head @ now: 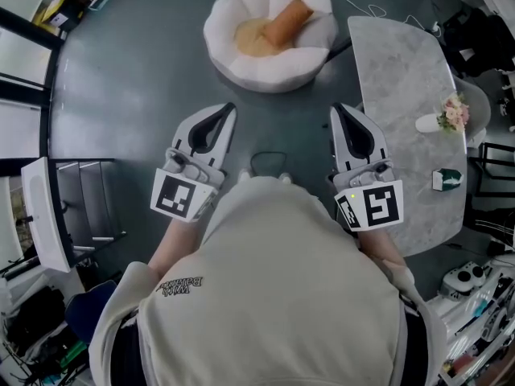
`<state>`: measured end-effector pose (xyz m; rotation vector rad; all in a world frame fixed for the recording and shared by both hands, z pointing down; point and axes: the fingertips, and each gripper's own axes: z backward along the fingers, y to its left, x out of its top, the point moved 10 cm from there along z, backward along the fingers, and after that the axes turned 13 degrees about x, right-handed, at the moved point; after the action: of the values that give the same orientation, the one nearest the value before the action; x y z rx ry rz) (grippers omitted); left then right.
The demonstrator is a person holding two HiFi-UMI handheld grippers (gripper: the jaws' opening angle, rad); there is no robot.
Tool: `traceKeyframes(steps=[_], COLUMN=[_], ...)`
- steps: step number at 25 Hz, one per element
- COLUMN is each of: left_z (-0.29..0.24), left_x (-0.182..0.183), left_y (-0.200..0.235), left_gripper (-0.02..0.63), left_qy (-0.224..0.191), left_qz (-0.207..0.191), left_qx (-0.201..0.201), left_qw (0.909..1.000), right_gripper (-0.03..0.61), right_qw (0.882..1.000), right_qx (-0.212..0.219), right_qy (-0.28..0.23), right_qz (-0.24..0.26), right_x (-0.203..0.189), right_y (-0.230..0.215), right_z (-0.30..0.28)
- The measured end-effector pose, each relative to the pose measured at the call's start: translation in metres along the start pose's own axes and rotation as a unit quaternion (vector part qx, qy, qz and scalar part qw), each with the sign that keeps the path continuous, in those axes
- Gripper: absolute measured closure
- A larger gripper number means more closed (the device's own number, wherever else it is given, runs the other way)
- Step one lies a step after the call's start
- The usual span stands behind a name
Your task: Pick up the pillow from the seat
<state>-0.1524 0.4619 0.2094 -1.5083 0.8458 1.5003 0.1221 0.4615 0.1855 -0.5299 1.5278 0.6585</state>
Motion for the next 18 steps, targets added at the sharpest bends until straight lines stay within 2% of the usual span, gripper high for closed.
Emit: traceKeyframes(steps=[10,18], left_z=[-0.018,-0.037], left_x=[-0.005,-0.008], left_y=[-0.049,-0.078], left_gripper=[0.604,0.604], left_qy=[-0.008,0.001], left_qz=[0.004,-0.004], left_qx=[0.031,0.02], left_qw=[0.9995,0.9998], right_gripper=[0.569,0.569], right_qw=[1.0,1.0], right_qx=[0.01,0.004], right_qy=[-0.001,-0.007], right_qz=[-0.003,-0.022], right_x=[-0.021,-0.032], right_y=[-0.035,-0.059], right_z=[0.046,0.062])
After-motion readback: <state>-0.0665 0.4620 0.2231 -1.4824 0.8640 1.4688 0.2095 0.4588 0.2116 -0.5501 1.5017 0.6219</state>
